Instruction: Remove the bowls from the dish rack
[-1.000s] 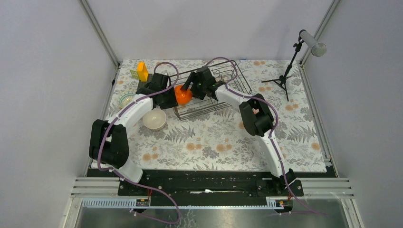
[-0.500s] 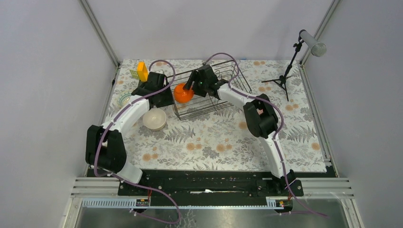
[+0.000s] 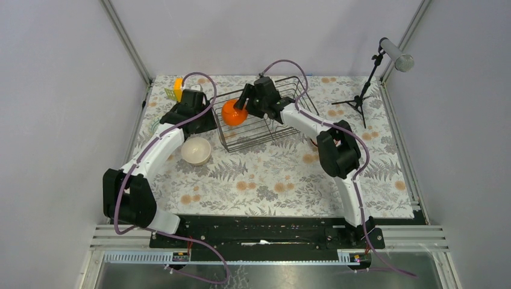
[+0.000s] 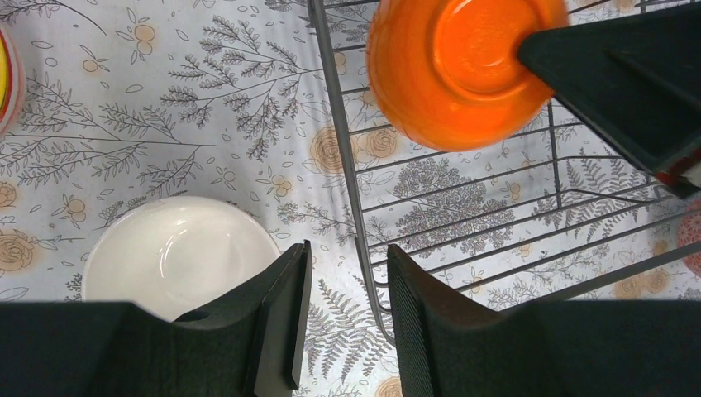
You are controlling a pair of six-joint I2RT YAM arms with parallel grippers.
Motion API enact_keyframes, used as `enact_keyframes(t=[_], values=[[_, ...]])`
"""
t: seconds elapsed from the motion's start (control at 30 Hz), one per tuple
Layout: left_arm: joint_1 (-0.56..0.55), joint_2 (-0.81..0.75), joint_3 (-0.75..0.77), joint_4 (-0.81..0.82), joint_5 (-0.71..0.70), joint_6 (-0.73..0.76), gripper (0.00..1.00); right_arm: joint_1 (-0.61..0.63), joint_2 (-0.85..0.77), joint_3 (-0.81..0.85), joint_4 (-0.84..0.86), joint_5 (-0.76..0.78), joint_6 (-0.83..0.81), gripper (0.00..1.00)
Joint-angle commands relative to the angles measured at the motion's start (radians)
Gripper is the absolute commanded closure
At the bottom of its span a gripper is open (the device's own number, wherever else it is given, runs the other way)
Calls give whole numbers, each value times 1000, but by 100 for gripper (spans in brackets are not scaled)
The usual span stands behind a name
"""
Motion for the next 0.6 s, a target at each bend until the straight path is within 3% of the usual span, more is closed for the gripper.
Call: enact_keyframes(t=[0.0, 0.13, 0.23, 0.4, 0.57], values=[[18, -43, 33, 37, 15, -14, 56, -21, -145, -14, 33, -12, -4, 45], [28, -64, 20, 67, 57, -31, 53, -40, -208, -62, 34, -41, -1, 46], [45, -96, -16, 134, 138, -59, 39, -58, -274, -120, 34, -65, -4, 46], [139, -128, -110, 318, 420, -177, 27, -100, -402, -245, 49, -138, -5, 46], [189, -139, -237, 652, 705, -375, 17, -150, -520, -368, 113, -237, 20, 46]])
